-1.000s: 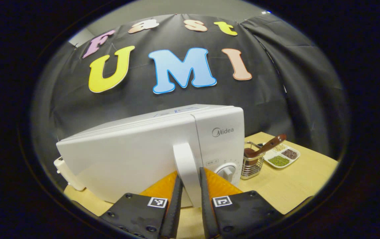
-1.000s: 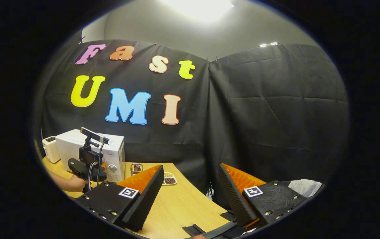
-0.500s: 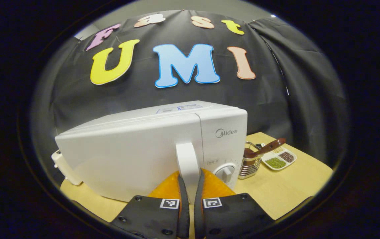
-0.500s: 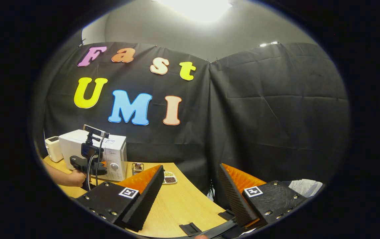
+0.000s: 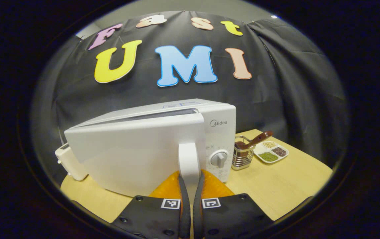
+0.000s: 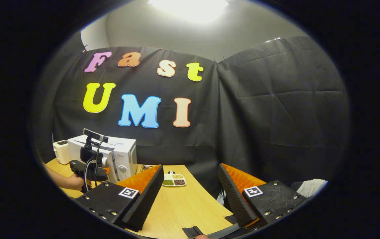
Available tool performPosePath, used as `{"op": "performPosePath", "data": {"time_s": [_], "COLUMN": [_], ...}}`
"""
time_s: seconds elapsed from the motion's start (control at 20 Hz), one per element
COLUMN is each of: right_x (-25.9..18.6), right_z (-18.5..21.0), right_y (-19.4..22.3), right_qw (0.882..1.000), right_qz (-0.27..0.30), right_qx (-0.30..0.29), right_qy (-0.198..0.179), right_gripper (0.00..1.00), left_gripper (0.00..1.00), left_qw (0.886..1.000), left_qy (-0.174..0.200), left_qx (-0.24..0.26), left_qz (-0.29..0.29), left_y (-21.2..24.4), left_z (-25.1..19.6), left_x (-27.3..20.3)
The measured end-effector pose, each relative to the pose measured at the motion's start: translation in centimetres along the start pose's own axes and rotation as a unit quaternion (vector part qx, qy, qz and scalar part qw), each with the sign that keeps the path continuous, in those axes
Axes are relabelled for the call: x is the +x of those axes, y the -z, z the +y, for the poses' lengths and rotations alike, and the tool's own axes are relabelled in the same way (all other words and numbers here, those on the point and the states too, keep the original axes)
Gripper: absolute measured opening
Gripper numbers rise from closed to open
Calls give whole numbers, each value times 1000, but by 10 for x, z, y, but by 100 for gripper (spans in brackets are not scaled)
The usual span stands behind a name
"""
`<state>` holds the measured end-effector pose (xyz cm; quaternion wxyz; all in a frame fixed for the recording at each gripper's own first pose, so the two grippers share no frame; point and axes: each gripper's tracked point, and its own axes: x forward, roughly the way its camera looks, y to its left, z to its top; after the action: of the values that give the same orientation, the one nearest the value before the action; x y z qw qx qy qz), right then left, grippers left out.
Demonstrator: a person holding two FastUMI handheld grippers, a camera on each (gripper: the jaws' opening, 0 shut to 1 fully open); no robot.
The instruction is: Open the microwave oven with the left hand, put the food in, and close the microwave oven.
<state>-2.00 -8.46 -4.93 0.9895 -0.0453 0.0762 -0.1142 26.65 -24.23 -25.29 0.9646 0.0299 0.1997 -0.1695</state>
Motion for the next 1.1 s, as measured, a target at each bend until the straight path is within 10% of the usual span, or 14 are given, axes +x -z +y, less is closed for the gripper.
{"op": "performPosePath", "data": {"time_s": [1.1], "right_x": [-12], "right_z": [101], "right_y": [-6], "right_qw": [969], "right_qz": [-27], "right_qx": [58], "right_qy": [-237], "right_gripper": [99], "left_gripper": [13], "left_qw": [985], "left_qy": [-165], "left_qx": [-39], "left_qz": [19], "left_y": [76], "left_z": [135], "left_x": [-220]}}
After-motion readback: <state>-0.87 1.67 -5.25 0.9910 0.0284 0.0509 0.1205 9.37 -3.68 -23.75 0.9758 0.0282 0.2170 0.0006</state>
